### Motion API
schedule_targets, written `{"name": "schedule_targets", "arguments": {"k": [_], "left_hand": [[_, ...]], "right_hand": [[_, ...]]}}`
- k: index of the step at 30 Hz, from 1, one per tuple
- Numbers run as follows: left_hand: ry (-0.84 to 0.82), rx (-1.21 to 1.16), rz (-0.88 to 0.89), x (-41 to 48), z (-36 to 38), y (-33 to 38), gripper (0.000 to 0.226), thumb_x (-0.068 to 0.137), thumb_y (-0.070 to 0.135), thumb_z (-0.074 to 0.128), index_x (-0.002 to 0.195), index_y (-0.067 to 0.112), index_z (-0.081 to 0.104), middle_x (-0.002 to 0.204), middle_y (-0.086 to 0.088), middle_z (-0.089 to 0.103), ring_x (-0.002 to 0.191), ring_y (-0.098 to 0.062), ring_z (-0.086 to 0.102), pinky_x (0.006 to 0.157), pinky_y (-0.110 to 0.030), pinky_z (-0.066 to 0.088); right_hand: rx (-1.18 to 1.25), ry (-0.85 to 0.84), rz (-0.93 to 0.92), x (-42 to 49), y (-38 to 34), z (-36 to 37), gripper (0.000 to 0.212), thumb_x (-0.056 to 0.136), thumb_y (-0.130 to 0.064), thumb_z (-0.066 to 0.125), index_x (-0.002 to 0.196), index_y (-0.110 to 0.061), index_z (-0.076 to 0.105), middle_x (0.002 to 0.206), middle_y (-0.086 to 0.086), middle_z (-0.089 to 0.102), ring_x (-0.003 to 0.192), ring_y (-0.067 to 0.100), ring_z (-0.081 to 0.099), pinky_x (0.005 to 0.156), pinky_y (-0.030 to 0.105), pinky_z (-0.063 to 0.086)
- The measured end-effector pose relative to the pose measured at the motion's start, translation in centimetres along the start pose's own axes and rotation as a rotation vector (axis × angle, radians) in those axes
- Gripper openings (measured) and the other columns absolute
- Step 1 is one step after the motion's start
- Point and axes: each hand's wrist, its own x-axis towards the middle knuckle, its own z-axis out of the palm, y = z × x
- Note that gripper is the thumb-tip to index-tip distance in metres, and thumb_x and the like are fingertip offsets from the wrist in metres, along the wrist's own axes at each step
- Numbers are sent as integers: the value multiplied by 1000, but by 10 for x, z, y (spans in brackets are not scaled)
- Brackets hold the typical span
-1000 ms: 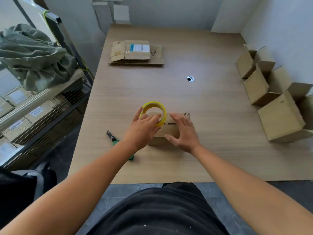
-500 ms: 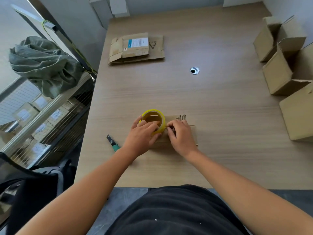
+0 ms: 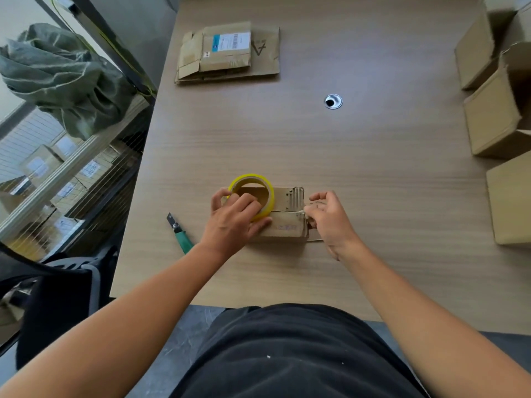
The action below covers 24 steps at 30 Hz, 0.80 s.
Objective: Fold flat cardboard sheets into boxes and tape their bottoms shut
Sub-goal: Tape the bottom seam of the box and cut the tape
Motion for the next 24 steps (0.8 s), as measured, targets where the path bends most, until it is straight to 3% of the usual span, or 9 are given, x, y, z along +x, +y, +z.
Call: {"name": "schedule_targets", "arguments": {"k": [4, 7, 10, 12, 15, 19, 21, 23, 24], "left_hand": [[38, 20, 36, 0, 2, 2, 33, 97, 48, 62, 87, 17, 69, 95, 2, 66, 77, -22, 60, 100, -47, 35], [45, 25, 58, -1, 2, 1, 32, 97, 46, 63, 87, 16, 69, 96, 1, 67, 78, -23, 60, 100, -48, 36], [41, 24, 71, 0, 2, 0, 32, 97, 45, 63, 88, 15, 70, 97, 0, 67, 79, -24, 59, 101, -47, 34], [50, 22, 86, 1, 3, -1, 31, 97, 44, 64, 87, 15, 70, 96, 0, 67, 78, -24, 59, 101, -47, 35], [39, 2, 109, 4, 4, -4, 30, 97, 42, 65, 87, 14, 69, 95, -2, 66, 77, -25, 58, 103, -47, 37], [-4, 7, 115, 8, 4, -4, 32, 98, 41, 62, 89, 12, 68, 92, -3, 63, 77, -27, 57, 109, -46, 37], [-17, 13, 123, 10, 4, -4, 32, 99, 42, 62, 88, 11, 67, 90, -4, 61, 77, -28, 57, 109, -45, 38], [-25, 16, 134, 12, 3, -4, 34, 99, 43, 61, 87, 11, 66, 88, -4, 60, 77, -28, 56, 108, -44, 39], [-30, 10, 136, 13, 2, -5, 36, 100, 43, 58, 87, 11, 66, 88, -5, 60, 77, -29, 57, 108, -44, 39]], "right_hand": [[24, -30, 28, 6, 9, -4, 15, 98, -5, 57, 106, -13, 47, 88, 8, 62, 76, 18, 58, 64, 30, 48], [51, -149, 19, 10, 12, -10, 20, 100, -4, 54, 113, -17, 45, 87, 10, 64, 72, 17, 61, 61, 29, 49], [54, -284, -14, 18, 15, -18, 33, 103, -7, 52, 129, -24, 42, 85, 3, 62, 76, 13, 62, 68, 28, 52], [28, -315, 7, 21, 26, -22, 50, 102, -22, 57, 142, -37, 32, 91, 3, 57, 83, 14, 58, 76, 33, 51], [0, -327, 85, 22, 39, -20, 75, 89, -53, 57, 152, -46, 17, 97, -3, 55, 83, 8, 53, 72, 31, 46], [61, -262, 111, 29, 45, -21, 81, 81, -61, 66, 149, -47, 24, 104, 4, 57, 96, 17, 55, 76, 32, 45], [19, -120, 22, 28, 39, -16, 70, 88, -56, 67, 147, -35, 37, 114, 4, 55, 108, 19, 54, 87, 30, 45], [-129, 39, -288, 24, 27, -2, 58, 91, -49, 58, 141, -22, 48, 128, 3, 50, 123, 17, 48, 105, 27, 39], [-279, 21, -479, 20, 19, 8, 55, 94, -46, 52, 142, -18, 49, 136, 2, 50, 131, 18, 44, 112, 30, 33]]}}
